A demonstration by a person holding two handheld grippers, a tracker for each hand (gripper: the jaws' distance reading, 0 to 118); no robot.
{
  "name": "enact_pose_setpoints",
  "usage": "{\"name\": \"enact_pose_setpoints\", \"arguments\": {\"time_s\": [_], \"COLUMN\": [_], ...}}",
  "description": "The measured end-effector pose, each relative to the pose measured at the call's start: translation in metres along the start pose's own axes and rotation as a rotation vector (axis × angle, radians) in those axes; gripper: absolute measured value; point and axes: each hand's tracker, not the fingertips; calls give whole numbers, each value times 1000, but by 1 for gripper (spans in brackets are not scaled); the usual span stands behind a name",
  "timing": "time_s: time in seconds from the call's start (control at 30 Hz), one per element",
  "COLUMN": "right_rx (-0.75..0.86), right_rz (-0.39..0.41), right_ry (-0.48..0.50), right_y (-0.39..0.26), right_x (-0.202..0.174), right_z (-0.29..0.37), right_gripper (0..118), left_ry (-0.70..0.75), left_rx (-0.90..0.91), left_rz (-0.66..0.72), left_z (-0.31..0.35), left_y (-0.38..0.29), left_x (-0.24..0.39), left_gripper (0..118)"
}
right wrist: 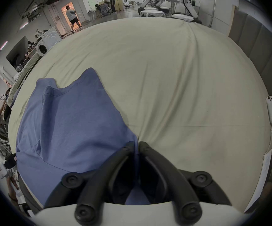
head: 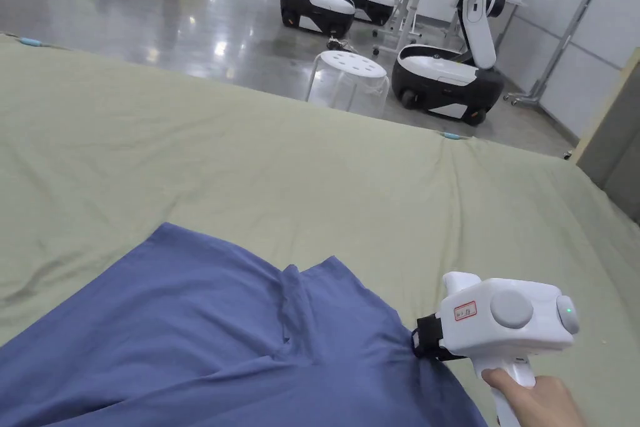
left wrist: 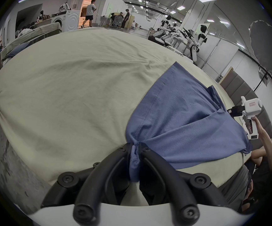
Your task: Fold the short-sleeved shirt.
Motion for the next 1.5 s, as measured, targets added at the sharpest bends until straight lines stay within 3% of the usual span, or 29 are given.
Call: {"name": "enact_pose_setpoints", "arguments": {"time_s": [0.1,0.23,0.33,0.43,0.57,0.7,0.8,1.17,1.5], "right_rx": [25,134,268,379,553,722,829,969,1025], "right_rz": [3,-60,-10,23,99,103,57,56,20], "right_ry": [5,35,39,61,-56,-73,-105,-269,-297], "right_y": [-7,-13,-18,-16,-11,6,20,139,227], "right_x": [-2,0,-9,-21,-50,-60,-59,-60,-88], "right_z": [7,43,98,161,245,321,363,417,433], "right_gripper": [4,3,3,3,3,3,3,3,3], "left_ry": [10,-74,-87,-127,-161,-198,-173,-101,21], "left_rx": [13,79,154,271,475,561,644,735,799], "left_rz": [-14,21,69,-6,-198,-276,-326,-303,-337], "left_z": [-1,9,36,72,129,159,177,196,207], "left_y": [-4,-7,6,33,79,148,193,350,432], "left_x": [1,-9,-11,7,63,98,121,157,192], "left_gripper": [8,8,8,8,8,8,8,8,8]}}
